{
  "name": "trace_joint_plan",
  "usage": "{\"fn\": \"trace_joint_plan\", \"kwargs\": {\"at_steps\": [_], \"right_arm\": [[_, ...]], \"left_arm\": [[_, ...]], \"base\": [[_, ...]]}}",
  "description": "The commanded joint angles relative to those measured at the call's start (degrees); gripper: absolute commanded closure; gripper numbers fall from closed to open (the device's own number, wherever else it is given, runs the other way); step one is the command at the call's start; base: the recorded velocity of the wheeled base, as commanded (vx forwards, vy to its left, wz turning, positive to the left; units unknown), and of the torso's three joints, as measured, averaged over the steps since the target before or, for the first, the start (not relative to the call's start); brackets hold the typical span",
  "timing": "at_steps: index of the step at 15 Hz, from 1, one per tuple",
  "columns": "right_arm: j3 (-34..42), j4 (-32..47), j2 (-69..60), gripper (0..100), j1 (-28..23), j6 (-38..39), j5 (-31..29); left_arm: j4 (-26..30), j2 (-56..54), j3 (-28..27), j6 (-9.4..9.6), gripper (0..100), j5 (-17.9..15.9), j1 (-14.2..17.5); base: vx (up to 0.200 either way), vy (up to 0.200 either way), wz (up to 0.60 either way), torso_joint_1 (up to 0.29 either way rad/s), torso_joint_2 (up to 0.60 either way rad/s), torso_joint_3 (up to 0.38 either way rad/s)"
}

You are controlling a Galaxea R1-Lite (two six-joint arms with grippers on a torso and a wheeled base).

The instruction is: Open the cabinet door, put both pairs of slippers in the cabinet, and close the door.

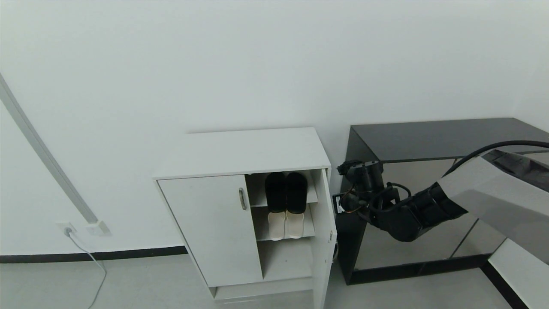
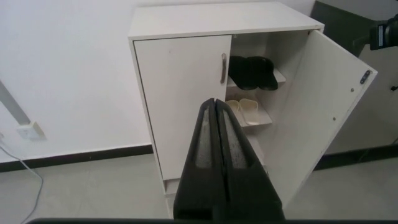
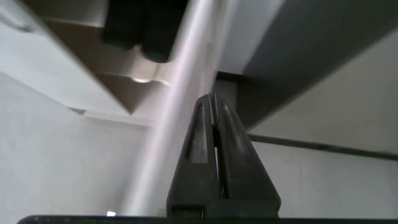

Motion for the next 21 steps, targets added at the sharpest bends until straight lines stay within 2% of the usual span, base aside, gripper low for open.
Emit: {"fn": "trace_joint_plan", "kwargs": {"at_steps": [1,5,9,12,17,19,21], "right_arm": [[-0.4,-0.1,2.1,100,0.0,-0.1,0.1],[-1.4,-0.2,3.1,100,0.1,0.0,0.6],[-1.3,-0.7,3.0,100,1.5,1.6,3.8],[-1.4,-2.0,2.6,100,4.1,5.7,8.0],[0.0,-10.6,3.1,100,5.1,9.0,12.6],[4.6,-17.3,2.3,100,5.1,8.8,15.5],[8.0,-18.6,0.4,100,5.1,8.1,16.2]], "left_arm": [[0.0,0.0,0.0,-0.01,100,0.0,0.0],[0.0,0.0,0.0,-0.01,100,0.0,0.0],[0.0,0.0,0.0,-0.01,100,0.0,0.0],[0.0,0.0,0.0,-0.01,100,0.0,0.0],[0.0,0.0,-0.1,-0.01,100,0.0,0.0],[0.0,0.0,0.0,-0.01,100,0.0,0.0],[0.0,0.0,0.0,-0.01,100,0.0,0.0]], "base": [[0.000,0.000,0.00,0.000,0.00,0.000],[0.000,0.000,0.00,0.000,0.00,0.000],[0.000,0.000,0.00,0.000,0.00,0.000],[0.000,0.000,0.00,0.000,0.00,0.000],[0.000,0.000,0.00,0.000,0.00,0.000],[0.000,0.000,0.00,0.000,0.00,0.000],[0.000,0.000,0.00,0.000,0.00,0.000]]}}
